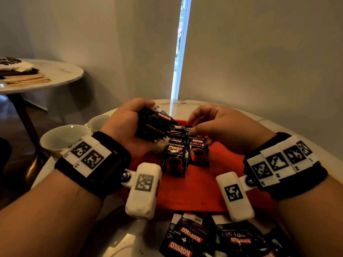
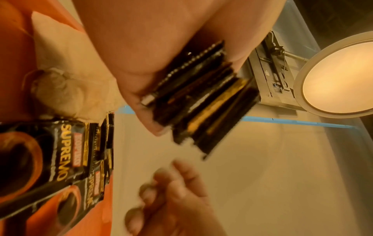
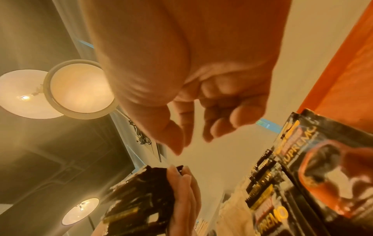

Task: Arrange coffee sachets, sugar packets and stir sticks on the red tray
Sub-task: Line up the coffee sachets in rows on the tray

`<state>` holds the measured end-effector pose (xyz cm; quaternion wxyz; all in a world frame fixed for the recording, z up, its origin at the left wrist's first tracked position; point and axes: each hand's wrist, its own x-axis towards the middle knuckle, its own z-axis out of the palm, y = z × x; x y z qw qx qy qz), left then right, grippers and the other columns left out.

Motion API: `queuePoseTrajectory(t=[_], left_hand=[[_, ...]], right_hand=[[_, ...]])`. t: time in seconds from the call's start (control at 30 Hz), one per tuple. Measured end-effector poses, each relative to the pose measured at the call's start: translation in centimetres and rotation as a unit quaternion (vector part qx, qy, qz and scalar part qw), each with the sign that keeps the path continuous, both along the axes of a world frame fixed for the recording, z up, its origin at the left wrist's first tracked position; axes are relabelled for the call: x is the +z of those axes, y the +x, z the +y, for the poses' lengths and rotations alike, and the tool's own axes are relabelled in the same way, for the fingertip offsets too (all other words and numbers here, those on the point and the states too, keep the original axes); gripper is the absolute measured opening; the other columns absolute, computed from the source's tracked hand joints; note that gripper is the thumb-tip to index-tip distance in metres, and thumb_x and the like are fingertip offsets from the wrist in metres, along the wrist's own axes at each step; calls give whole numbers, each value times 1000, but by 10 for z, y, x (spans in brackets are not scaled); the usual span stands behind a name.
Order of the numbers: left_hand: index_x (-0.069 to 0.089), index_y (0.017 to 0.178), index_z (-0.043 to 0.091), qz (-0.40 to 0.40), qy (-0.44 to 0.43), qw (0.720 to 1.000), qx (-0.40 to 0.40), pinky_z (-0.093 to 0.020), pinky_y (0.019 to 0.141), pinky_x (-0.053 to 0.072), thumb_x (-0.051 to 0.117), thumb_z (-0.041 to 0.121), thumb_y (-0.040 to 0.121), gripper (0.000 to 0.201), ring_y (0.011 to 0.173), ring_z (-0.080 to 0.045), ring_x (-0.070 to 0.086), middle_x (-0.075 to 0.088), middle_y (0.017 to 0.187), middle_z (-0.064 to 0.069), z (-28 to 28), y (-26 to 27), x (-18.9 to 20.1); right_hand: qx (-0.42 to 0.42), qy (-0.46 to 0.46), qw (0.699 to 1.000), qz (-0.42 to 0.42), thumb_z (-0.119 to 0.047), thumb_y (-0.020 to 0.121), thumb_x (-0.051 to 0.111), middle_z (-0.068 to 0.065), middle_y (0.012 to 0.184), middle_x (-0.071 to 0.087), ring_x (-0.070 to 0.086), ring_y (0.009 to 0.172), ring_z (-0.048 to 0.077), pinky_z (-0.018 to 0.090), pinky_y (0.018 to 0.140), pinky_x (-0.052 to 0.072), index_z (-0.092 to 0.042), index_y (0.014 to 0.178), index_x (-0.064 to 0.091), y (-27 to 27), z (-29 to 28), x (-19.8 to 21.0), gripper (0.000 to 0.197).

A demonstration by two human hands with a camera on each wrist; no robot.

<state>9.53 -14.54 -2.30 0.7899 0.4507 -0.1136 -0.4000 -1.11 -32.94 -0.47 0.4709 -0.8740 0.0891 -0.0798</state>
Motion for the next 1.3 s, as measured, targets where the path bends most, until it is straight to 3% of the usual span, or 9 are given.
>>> queuePoseTrajectory(t=[0.13,0.23,0.43,0.53,0.6,0.8,1.03,1.2,1.3], left_hand=[[63,103,5,-13,-9,1000,-27,-31,52,54,48,28,93,29,70,-28,66,66,88,-16,-3,-8,-1],[65,97,4,-38,-13,998,-41,-30,59,55,45,25,96,30,65,-24,67,68,82,-15,-4,-14,-2],[74,87,4,-35,-24,998,-41,-35,80,48,48,25,93,34,70,-22,62,65,82,-13,-5,-18,-2],[72,91,6,-16,0,999,-45,-38,79,47,55,37,89,35,67,-22,61,62,80,-13,-5,-20,-2],[62,95,5,14,29,999,-43,-42,82,50,57,44,90,40,65,-23,63,61,81,-13,-5,-15,-3],[61,90,7,38,72,995,-55,-58,95,48,57,48,89,41,60,-27,68,62,77,-11,0,-2,-3],[58,85,3,41,103,991,-76,-76,66,42,56,45,90,42,53,-35,68,62,70,-15,5,-3,2],[65,66,-2,34,126,989,-74,-73,52,48,57,42,91,51,50,-34,67,63,67,-16,5,-5,2],[65,67,0,31,141,987,-75,-62,63,56,59,43,89,49,55,-31,66,63,70,-14,3,-4,0]], right_hand=[[82,-30,994,-58,-23,65,90,-12,115,67,65,105,10,40,91,57,-49,110,71,-8,5,10,55],[106,-62,988,-89,-30,63,89,-22,110,68,61,110,7,49,98,53,-48,106,75,-8,12,10,48],[84,-97,979,-161,-32,80,76,-12,108,70,67,101,7,36,94,55,-34,107,76,-8,9,9,27],[8,-114,962,-246,-18,94,67,-12,79,71,64,73,-4,13,67,49,-30,98,74,-5,8,5,14],[-73,-78,958,-267,-16,96,64,-13,63,66,57,56,-1,14,57,44,-27,92,71,0,0,2,13],[-122,17,992,-3,-5,92,66,13,73,63,53,52,16,31,48,39,-4,93,68,3,-31,-13,3],[-114,46,984,125,-5,89,67,11,72,58,50,50,16,26,49,36,-9,84,69,7,-49,-29,7],[-124,14,982,141,-15,87,73,10,77,65,53,54,15,27,49,40,-8,90,71,7,-49,-29,8],[-129,-18,981,146,-23,85,77,3,69,69,57,54,14,26,49,40,-10,89,71,7,-46,-30,15]])
